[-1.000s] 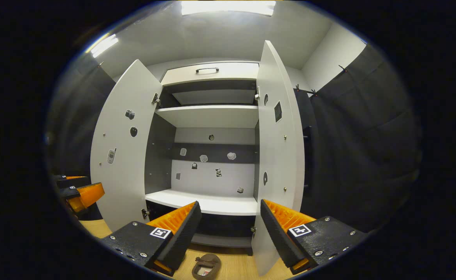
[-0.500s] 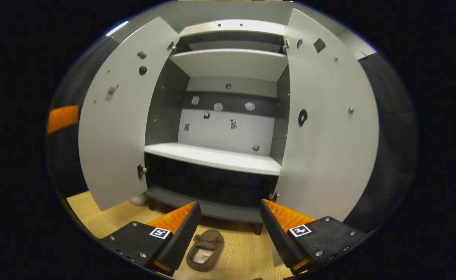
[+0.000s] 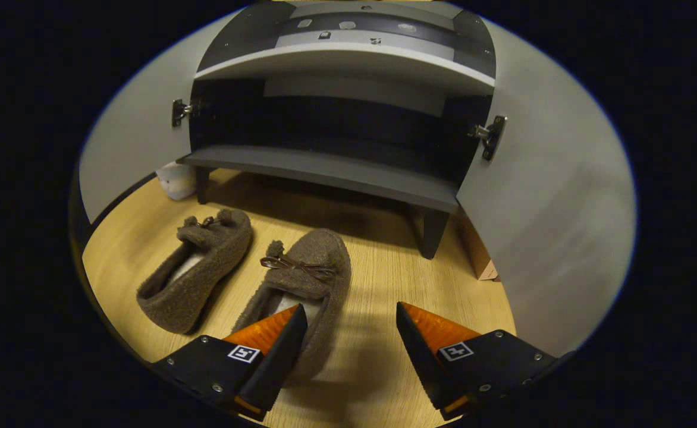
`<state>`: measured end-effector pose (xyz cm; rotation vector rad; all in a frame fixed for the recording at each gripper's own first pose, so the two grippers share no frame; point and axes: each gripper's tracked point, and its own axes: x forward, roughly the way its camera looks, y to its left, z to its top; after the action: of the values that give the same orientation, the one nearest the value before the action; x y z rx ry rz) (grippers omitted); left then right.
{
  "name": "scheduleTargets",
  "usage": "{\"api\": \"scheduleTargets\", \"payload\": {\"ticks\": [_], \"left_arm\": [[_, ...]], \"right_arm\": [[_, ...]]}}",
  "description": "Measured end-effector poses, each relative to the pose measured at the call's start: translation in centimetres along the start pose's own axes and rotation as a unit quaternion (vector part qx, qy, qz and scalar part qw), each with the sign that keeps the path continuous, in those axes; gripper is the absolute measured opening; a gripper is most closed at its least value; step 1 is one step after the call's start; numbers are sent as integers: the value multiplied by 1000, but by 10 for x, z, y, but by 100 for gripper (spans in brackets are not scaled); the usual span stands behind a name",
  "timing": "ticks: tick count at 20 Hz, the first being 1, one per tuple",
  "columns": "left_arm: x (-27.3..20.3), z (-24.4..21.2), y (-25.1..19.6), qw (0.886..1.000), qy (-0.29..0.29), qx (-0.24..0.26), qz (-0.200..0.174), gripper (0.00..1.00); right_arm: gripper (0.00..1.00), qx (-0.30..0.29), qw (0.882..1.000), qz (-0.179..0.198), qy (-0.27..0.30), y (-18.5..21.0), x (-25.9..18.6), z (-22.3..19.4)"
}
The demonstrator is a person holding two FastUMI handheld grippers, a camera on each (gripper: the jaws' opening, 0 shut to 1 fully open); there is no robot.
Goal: Grab one shoe with the right hand and put it into the shoe cabinet, grab the other shoe with the left hand and put it into the shoe cabinet; then close the right door with the right hand and the left door with the left hand.
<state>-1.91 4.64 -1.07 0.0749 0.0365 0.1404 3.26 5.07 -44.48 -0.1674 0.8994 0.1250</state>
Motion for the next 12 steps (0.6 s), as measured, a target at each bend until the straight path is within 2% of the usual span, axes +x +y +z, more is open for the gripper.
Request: {"api": "scheduleTargets", "payload": {"ticks": [2, 3, 5, 7, 8, 9, 10, 11, 12], "left_arm": [[-2, -2, 3, 1000, 4, 3, 6, 99], [-2, -2, 5, 1000, 4, 5, 8, 96], [-4, -2, 6, 1000, 5, 9, 10, 96], [-3, -3, 6, 1000, 7, 12, 10, 96], [-3, -4, 6, 1000, 8, 14, 10, 99], [-2, -4, 5, 1000, 8, 14, 10, 98], [-1, -4, 4, 1000, 8, 14, 8, 96], [0, -3, 2, 1000, 6, 15, 5, 96], [0, -2, 0, 1000, 4, 15, 3, 96]], "right_arm": [[92, 32, 999, 8, 14, 5, 21, 2], [90, 39, 999, 2, 11, 4, 33, 5], [85, 42, 999, -4, 23, -2, 58, 0], [72, 63, 998, 18, 11, 7, 67, 7], [57, 65, 998, 23, 9, 9, 68, 9], [46, 67, 997, 25, 9, 10, 66, 10], [23, 59, 998, 14, 0, 7, 64, 13], [13, 47, 999, 9, -8, 6, 63, 15], [7, 39, 999, 13, -18, 7, 58, 17]]}}
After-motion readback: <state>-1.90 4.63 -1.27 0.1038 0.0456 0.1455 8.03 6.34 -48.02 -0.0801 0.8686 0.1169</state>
